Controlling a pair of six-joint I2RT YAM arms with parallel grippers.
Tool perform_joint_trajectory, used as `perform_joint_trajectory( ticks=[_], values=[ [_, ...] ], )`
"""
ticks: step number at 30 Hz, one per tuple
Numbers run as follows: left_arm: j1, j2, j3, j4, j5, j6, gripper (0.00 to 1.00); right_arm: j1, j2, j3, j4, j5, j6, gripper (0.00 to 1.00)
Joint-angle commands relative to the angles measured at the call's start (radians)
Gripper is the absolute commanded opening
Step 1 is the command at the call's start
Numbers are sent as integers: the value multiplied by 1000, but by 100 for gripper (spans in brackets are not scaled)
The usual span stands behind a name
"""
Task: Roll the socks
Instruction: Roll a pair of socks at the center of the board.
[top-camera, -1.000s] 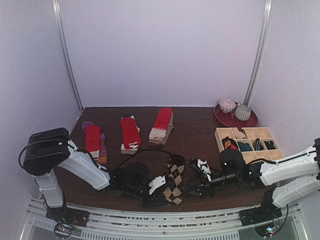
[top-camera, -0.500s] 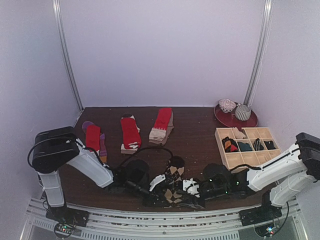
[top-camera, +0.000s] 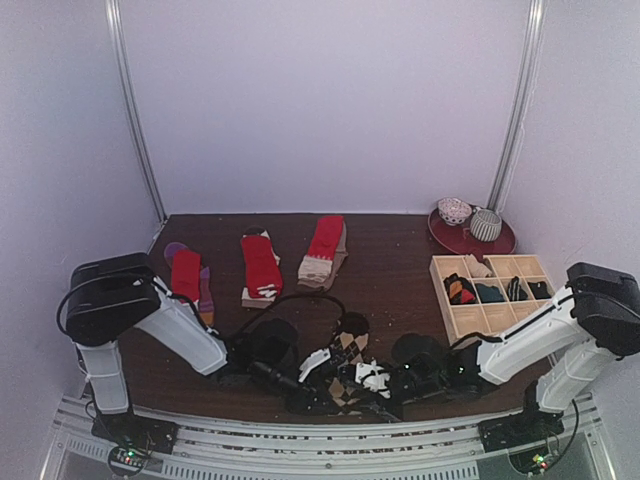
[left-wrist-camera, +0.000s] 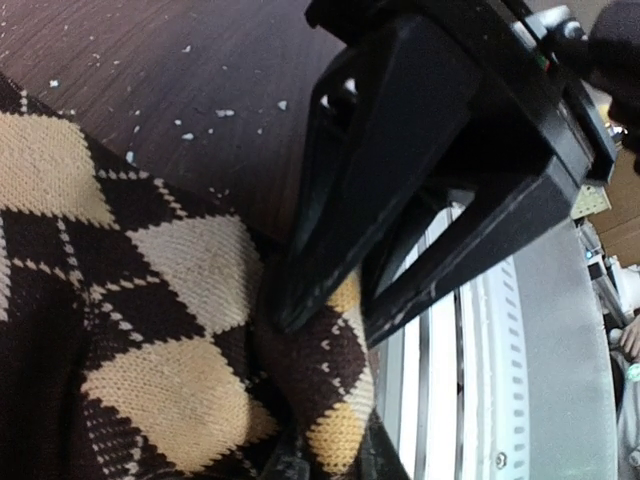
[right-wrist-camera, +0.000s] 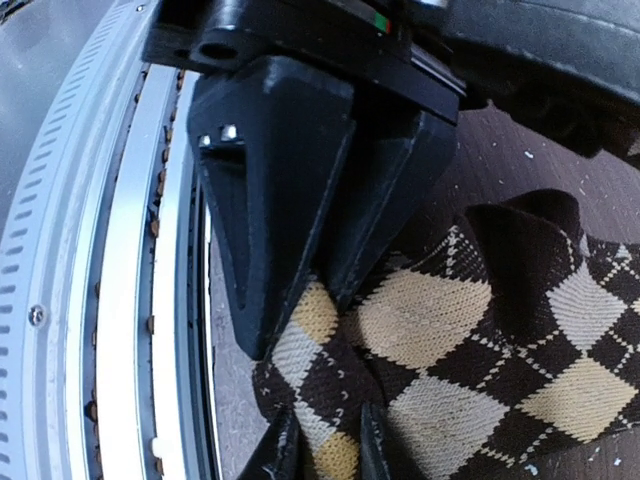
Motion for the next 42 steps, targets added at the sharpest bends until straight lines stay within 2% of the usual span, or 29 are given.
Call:
perform_joint_trajectory(
  ticks=[1,4,5,7,8,11,13,18,22,26,32,38,42],
  values=[
    [2,30,-43,-219,-122,0,16,2,65,25,-53,-23,103,19],
    [3,-34,-46,-216,-188,43,17,-10,86,4,-43,-55,175,18],
    [4,-60,-52,-207,-207,61,24,-18,86,-1,-38,-77,199,18],
    [4,-128,-65,-189,-251,104,71,-38,84,-6,-40,-126,238,17],
    [4,-161,-76,-181,-272,130,79,-51,83,-5,-49,-144,251,17],
    [4,-279,-136,-102,-296,214,80,-92,96,8,-99,-208,272,17],
    [2,-362,-197,-12,-313,273,85,-123,118,34,-153,-270,273,17],
    [-53,-511,-313,135,-473,542,85,-213,185,76,-225,-436,299,17],
    [-62,-449,-278,122,-496,647,82,-270,254,123,-282,-529,353,17],
    [-77,-331,-232,150,-494,693,79,-304,329,131,-230,-636,450,17],
    [-125,-243,-151,113,-476,744,76,-325,381,131,-190,-687,516,18],
    [-180,-208,-120,94,-500,770,71,-352,401,163,-280,-699,468,18],
    [-181,-146,-86,67,-500,773,63,-366,407,168,-302,-715,452,17]
  ],
)
